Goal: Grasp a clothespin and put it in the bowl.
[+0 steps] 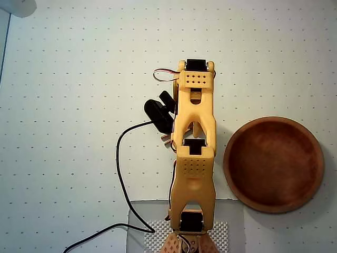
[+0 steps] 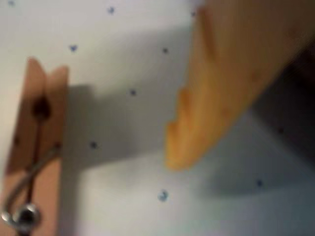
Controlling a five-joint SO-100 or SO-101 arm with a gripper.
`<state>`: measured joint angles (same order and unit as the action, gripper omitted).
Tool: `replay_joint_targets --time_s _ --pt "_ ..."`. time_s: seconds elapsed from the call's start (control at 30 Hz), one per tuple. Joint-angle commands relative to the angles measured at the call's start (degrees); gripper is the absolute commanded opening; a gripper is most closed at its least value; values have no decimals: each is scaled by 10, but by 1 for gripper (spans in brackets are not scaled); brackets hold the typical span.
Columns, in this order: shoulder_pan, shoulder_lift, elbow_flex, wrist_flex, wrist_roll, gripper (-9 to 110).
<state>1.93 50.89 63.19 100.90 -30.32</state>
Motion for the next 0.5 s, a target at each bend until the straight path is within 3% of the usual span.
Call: replay_joint_targets --time_s 0.0,0.33,0.47 --pt "-1 1 -11 14 2 24" --pt "-4 -5 -11 14 -4 24" --pt "-8 -3 -11 14 -4 18"
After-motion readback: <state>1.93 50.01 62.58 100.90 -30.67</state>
